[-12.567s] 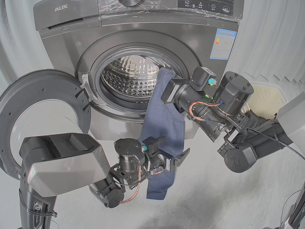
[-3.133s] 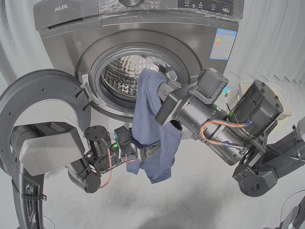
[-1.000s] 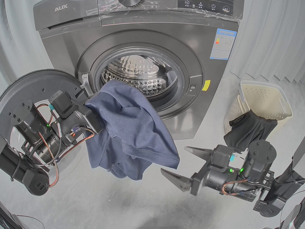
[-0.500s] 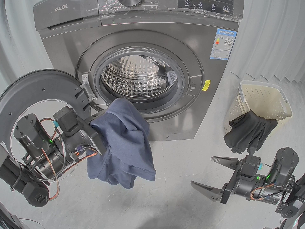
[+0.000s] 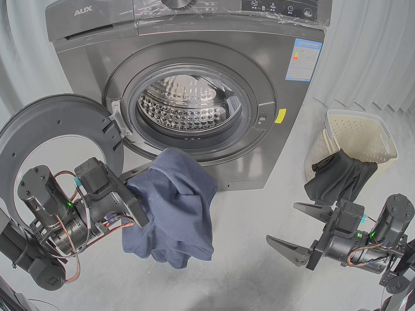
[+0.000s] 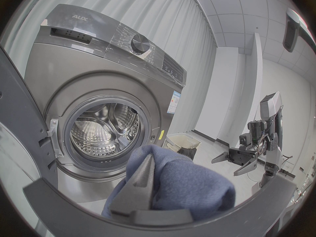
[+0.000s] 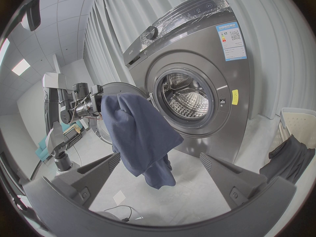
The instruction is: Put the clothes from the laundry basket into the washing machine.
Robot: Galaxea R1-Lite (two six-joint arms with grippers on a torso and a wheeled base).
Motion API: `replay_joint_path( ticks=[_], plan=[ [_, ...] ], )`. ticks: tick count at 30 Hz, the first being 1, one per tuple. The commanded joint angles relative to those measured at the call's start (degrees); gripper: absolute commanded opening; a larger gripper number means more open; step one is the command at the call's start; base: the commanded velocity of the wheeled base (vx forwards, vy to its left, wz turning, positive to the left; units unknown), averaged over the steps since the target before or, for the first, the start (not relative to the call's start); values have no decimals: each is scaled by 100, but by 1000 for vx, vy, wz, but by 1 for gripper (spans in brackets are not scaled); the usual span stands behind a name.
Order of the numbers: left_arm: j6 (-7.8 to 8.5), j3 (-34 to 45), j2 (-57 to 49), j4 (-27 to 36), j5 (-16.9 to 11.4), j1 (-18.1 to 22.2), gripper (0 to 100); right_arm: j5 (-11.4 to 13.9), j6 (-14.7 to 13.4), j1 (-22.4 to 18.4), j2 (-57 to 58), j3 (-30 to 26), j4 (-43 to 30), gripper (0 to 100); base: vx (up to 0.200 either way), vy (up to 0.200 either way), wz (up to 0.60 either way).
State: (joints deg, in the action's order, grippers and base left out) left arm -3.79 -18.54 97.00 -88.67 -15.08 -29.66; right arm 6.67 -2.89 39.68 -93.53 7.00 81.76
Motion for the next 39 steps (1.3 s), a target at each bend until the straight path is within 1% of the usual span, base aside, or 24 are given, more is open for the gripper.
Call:
replay_joint_path(
  ticks=[1, 3, 8, 18, 21, 23, 26, 35, 39],
  plan=[
    [-34, 8, -41, -1, -21, -14, 0, 1, -1, 13, 10, 3, 6, 100, 200, 0, 0],
    [-43, -9, -23, -1, -21, -5, 0, 1, -1, 22, 10, 3, 6, 100, 200, 0, 0],
    [1, -9, 56, -1, -30, -22, 0, 1, -10, 57, -17, -5, 6, 100, 200, 0, 0],
    [10, 35, 188, -1, -39, -84, 0, -8, -10, 84, -25, -14, -2, 100, 200, 0, 0],
    [19, 35, 267, -1, -21, -198, 0, -8, -10, 84, -34, -23, -2, 100, 200, 0, 0],
    [63, 44, 276, -1, 14, -251, 0, -8, -10, 93, -34, -23, -2, 100, 200, 0, 0],
    [98, 35, 328, -10, 23, -268, 0, -8, -10, 84, -34, -23, -2, 100, 0, 0, 0],
    [89, 44, 328, -10, 5, -277, 0, 1, -10, 93, -52, -32, -2, 100, 0, 0, 0],
    [89, 52, 328, -10, 5, -277, 0, 10, -10, 93, -52, -32, -2, 100, 200, 0, 0]
  ],
)
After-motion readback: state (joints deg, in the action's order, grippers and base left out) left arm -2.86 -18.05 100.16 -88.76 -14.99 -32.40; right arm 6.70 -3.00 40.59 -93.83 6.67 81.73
